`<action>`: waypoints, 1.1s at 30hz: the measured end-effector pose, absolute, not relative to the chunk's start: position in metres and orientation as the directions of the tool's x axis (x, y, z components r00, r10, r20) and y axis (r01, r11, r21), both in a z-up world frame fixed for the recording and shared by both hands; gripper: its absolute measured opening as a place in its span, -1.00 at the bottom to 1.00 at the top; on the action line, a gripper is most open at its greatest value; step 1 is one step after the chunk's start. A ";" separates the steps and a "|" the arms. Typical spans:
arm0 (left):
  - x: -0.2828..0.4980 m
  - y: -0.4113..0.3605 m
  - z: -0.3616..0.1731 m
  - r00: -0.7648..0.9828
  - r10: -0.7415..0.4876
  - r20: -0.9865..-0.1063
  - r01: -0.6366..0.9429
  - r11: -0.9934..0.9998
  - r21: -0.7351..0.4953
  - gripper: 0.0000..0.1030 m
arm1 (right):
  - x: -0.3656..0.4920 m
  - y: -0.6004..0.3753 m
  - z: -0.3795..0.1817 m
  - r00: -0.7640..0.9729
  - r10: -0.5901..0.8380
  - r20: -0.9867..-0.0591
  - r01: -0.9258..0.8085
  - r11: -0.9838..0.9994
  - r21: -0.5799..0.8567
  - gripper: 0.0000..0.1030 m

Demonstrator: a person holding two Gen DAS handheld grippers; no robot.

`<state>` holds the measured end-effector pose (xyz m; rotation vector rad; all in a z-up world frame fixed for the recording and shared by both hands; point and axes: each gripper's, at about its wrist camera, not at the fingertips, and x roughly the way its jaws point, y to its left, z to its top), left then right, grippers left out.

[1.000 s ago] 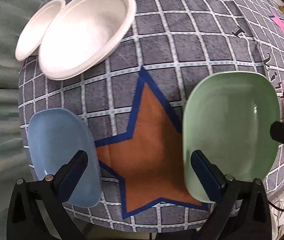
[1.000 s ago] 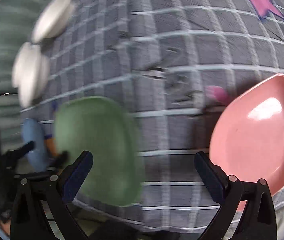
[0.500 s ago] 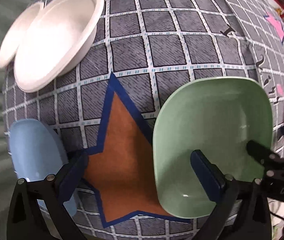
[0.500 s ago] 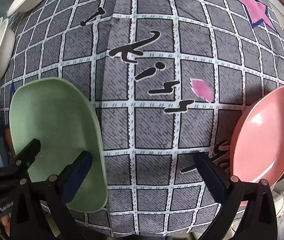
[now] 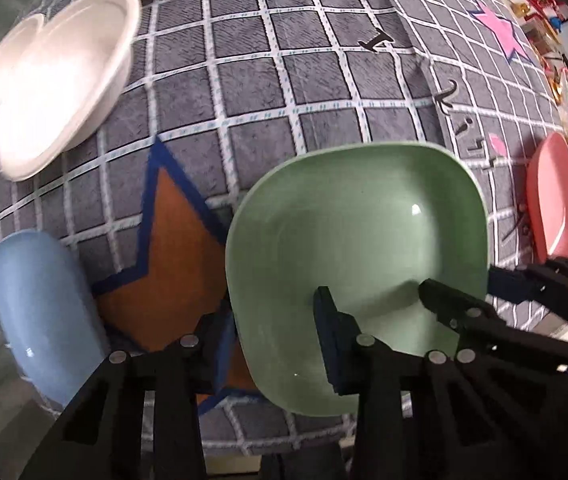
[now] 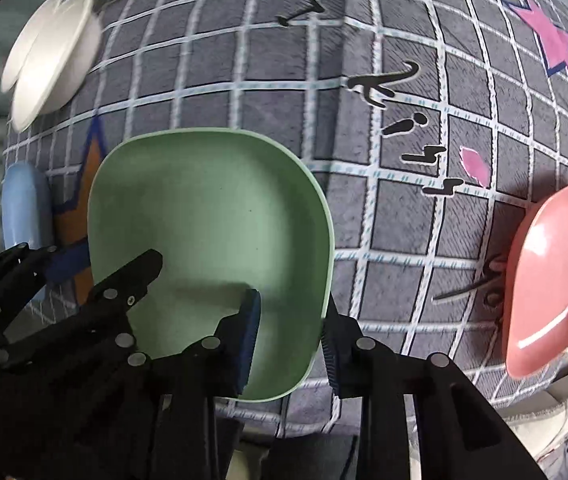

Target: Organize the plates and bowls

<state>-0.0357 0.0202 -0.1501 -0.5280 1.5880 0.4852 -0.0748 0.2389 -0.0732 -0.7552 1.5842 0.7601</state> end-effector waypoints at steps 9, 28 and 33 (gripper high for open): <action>-0.117 0.054 -0.097 -0.085 -0.019 -0.996 -0.663 0.747 0.042 -0.23 | -0.166 0.357 -0.002 -0.192 -0.018 -0.981 -0.858 0.488 0.159 -0.37; -0.213 0.181 -0.091 -0.170 0.170 -0.971 -0.737 0.632 0.240 0.19 | -0.448 0.386 -0.026 -0.398 0.006 -0.918 -0.845 0.388 0.368 -0.34; -0.223 0.197 -0.087 -0.208 0.237 -0.949 -0.724 0.615 0.312 0.53 | -0.454 0.379 -0.002 -0.287 0.029 -0.957 -0.887 0.369 0.277 0.81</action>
